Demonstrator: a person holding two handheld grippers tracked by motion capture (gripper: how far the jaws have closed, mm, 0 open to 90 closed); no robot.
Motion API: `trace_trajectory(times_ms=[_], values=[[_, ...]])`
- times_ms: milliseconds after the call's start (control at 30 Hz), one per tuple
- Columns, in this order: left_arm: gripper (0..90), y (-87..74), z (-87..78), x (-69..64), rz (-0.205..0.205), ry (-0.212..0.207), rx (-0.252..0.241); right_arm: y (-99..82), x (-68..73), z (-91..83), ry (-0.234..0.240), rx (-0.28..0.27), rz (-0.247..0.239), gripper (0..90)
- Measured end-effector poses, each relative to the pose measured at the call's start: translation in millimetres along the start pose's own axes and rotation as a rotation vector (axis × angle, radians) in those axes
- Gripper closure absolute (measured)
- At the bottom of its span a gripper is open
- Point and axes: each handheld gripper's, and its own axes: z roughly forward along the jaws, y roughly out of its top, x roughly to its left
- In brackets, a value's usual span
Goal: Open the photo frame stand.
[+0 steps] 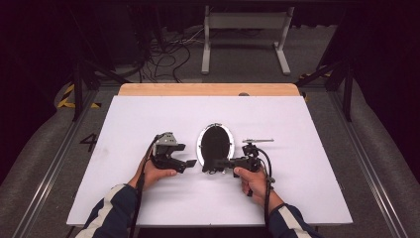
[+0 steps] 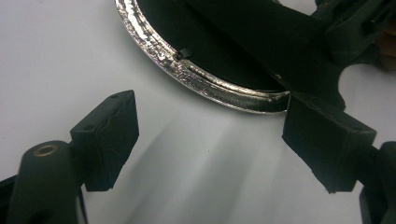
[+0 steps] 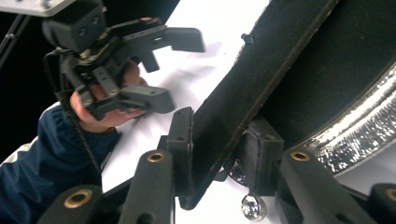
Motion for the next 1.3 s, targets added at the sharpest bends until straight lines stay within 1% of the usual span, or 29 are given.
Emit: trace_trajectory(times_ms=[67,133,167,200,233,267,300,333,367,400,433,467,500,533,600,667,700,733,800,867,933,967,1000,1167,1300], values=[[19.4,0.5,5.8,-0.6,-0.022,-0.017,0.010,0.6,1.8,-0.1,0.000,0.006,-0.028,68.8],[19.4,2.8,9.6,-1.5,-0.033,-0.033,0.003,0.9,2.8,-0.1,0.000,0.010,-0.059,69.6],[19.5,4.4,11.4,-3.0,-0.041,-0.033,-0.001,0.9,3.7,-0.2,0.002,0.011,-0.074,70.0],[19.7,6.2,12.7,-4.5,-0.041,-0.028,-0.001,0.6,4.5,-0.2,0.002,0.011,-0.087,70.2],[19.7,8.2,13.4,-5.5,-0.025,-0.032,-0.001,0.2,5.4,-0.2,0.001,0.010,-0.096,70.4],[20.2,8.8,13.5,-6.3,-0.029,-0.035,-0.005,0.0,6.9,0.0,-0.005,0.007,-0.122,70.4],[21.2,9.2,14.0,-6.3,-0.043,-0.044,-0.011,-0.1,7.8,0.0,-0.004,0.008,-0.132,70.4],[21.3,9.3,15.5,-5.8,-0.064,-0.067,-0.017,-0.2,8.3,0.0,-0.007,0.010,-0.148,70.4],[21.0,9.2,16.4,-5.4,-0.070,-0.079,-0.016,0.0,8.3,0.2,-0.005,0.008,-0.158,70.8],[20.6,9.0,17.3,-3.4,-0.072,-0.084,-0.016,0.0,8.5,0.2,-0.005,0.009,-0.161,71.0],[19.4,8.3,17.7,-2.6,-0.105,-0.095,-0.014,-0.1,8.2,-0.2,-0.004,0.010,-0.160,71.0],[19.4,7.8,18.3,-2.1,-0.116,-0.100,-0.015,-0.1,7.1,-0.5,0.004,0.010,-0.159,71.0],[19.7,7.6,18.7,-1.2,-0.111,-0.104,-0.011,-0.1,7.4,-0.6,0.005,0.011,-0.158,71.0],[20.0,7.5,18.7,-0.8,-0.116,-0.114,-0.010,0.0,7.7,-0.5,-0.001,0.011,-0.166,71.1],[20.1,8.0,18.9,-0.1,-0.127,-0.129,0.001,0.1,8.5,-1.0,0.003,0.015,-0.168,71.0],[20.0,8.0,19.4,-0.6,-0.132,-0.143,0.001,0.0,8.5,-1.3,0.002,0.017,-0.176,71.1],[20.1,8.2,19.2,-0.3,-0.132,-0.153,0.001,0.1,8.8,-1.5,0.003,0.019,-0.179,71.1],[18.4,9.0,20.0,1.1,-0.116,-0.162,0.011,0.2,9.0,-1.6,0.004,0.021,-0.184,71.0],[15.0,10.5,21.6,0.6,-0.122,-0.172,0.024,0.2,10.4,-1.1,0.007,0.019,-0.182,71.2],[14.7,10.4,21.5,1.8,-0.117,-0.183,0.017,-0.3,11.5,-0.8,0.002,0.012,-0.184,71.1],[15.5,10.7,21.1,2.1,-0.114,-0.179,0.009,-0.9,11.7,-1.3,0.005,0.013,-0.180,71.1],[16.1,11.3,20.9,1.2,-0.120,-0.171,0.002,-0.7,11.2,-1.4,0.010,0.013,-0.176,71.1],[16.0,11.5,21.4,1.0,-0.123,-0.172,0.001,-0.4,9.6,-1.1,0.018,0.008,-0.182,71.2],[13.3,10.8,23.1,2.1,-0.131,-0.182,-0.006,-0.5,9.0,-1.5,0.023,0.011,-0.168,71.1],[11.5,10.2,22.5,2.7,-0.154,-0.203,-0.013,-0.3,7.4,-2.4,0.035,0.016,-0.168,71.1]])
